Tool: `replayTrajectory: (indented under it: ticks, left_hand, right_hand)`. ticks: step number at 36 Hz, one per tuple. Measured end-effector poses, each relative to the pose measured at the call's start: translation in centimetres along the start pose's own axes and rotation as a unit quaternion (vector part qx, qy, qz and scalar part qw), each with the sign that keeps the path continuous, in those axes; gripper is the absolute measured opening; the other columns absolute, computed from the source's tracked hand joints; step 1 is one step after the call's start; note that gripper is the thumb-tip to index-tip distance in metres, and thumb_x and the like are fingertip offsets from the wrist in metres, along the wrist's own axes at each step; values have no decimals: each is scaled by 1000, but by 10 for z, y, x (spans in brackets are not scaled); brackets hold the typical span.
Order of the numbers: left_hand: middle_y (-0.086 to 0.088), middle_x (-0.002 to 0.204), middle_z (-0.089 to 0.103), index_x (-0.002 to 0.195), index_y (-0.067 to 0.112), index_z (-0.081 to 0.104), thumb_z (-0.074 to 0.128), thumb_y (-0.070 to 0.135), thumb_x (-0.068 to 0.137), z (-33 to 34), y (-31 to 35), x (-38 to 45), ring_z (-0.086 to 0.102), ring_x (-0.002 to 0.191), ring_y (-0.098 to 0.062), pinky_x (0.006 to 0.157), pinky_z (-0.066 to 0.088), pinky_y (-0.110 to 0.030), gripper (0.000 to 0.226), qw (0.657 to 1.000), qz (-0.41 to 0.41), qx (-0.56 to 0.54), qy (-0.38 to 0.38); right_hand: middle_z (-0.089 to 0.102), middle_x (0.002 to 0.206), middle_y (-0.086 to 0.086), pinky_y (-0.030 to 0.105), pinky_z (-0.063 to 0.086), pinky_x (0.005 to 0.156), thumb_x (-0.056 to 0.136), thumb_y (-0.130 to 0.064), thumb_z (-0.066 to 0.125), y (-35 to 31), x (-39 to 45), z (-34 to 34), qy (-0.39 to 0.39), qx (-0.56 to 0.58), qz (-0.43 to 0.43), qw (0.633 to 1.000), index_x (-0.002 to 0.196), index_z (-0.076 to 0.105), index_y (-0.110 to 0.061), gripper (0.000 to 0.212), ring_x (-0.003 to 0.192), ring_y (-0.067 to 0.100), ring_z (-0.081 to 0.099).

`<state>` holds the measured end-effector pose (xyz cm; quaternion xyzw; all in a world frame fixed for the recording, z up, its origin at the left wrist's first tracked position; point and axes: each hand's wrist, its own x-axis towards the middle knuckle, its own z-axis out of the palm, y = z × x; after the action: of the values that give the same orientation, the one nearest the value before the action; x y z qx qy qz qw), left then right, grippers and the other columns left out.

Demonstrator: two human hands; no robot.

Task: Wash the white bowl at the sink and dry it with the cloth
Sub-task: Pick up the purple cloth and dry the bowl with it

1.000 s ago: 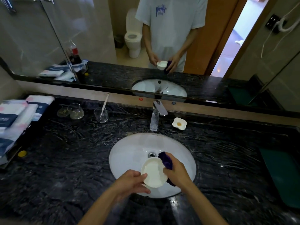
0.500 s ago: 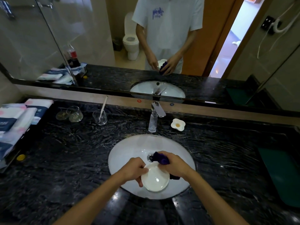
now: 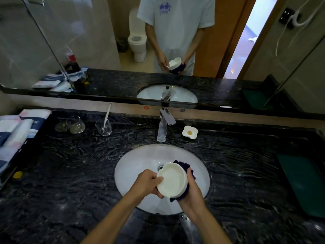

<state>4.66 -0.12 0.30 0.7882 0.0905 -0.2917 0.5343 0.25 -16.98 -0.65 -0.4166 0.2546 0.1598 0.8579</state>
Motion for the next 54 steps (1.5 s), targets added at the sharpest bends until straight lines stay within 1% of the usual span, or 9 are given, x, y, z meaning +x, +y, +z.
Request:
replayTrajectory:
  ticks: [7,13,19,26,32,39,44,50,54]
  left_hand:
    - [-26,68,73,87,-14,69,54,9,95,3,10,1,74,58,-29,67,61,-35,28,992,14,105,70]
    - [-16,60,74,82,-3,74,56,13,96,-12,6,5,71,51,-18,60,57,-21,28,989,18,144,33]
    - [-12,60,70,85,-4,76,58,9,95,-23,8,1,65,48,-21,55,53,-26,24,994,43,89,-53]
    - [-11,54,68,81,-1,76,56,11,94,-1,9,0,64,44,-13,53,49,-18,26,990,63,124,-8]
    - [-5,46,64,72,-2,72,55,10,93,-3,6,-3,62,43,-6,63,53,-14,30,975,101,198,6]
    - [2,41,56,57,8,58,52,10,90,-13,2,-4,62,42,-11,67,60,-33,34,956,133,261,19]
    - [-6,56,56,56,9,54,52,10,93,-15,6,-5,62,42,-15,49,58,-34,37,944,145,295,31]
    - [-13,56,71,66,6,67,54,14,92,-13,6,-11,69,48,-16,65,58,-24,31,960,144,240,33]
    - [-9,60,72,84,10,73,61,20,97,-20,6,-21,67,51,-19,54,53,-24,20,995,59,50,-59]
  right_hand:
    - [64,129,26,49,48,81,97,-60,37,17,-4,-4,-41,144,93,984,135,57,-10,66,106,42,60]
    - [65,125,28,50,49,78,97,-53,47,9,-16,-19,-40,110,111,987,127,63,-9,56,108,47,59]
    - [64,133,19,54,53,82,98,-53,44,-6,-12,-22,-31,92,44,994,130,65,-18,52,124,44,56]
    - [69,119,25,37,42,53,96,-64,38,1,-14,3,-13,59,37,998,116,73,-20,59,83,40,63]
    - [66,125,27,45,51,72,93,-66,42,13,-12,-8,-6,74,111,991,129,64,-11,69,98,41,61]
    - [74,108,25,44,58,66,94,-62,49,-11,-11,-16,32,-165,105,980,115,69,-14,55,98,46,70]
    - [75,102,10,54,58,90,84,-69,56,-21,-3,-10,102,-343,9,934,109,64,-28,49,95,31,72]
    - [65,105,-8,22,50,71,93,-27,64,-18,-11,-2,74,-520,-153,837,125,49,-26,34,92,10,62]
    - [65,102,-3,14,47,59,97,-23,57,-38,-5,-5,23,-574,-118,810,126,49,-26,31,83,10,60]
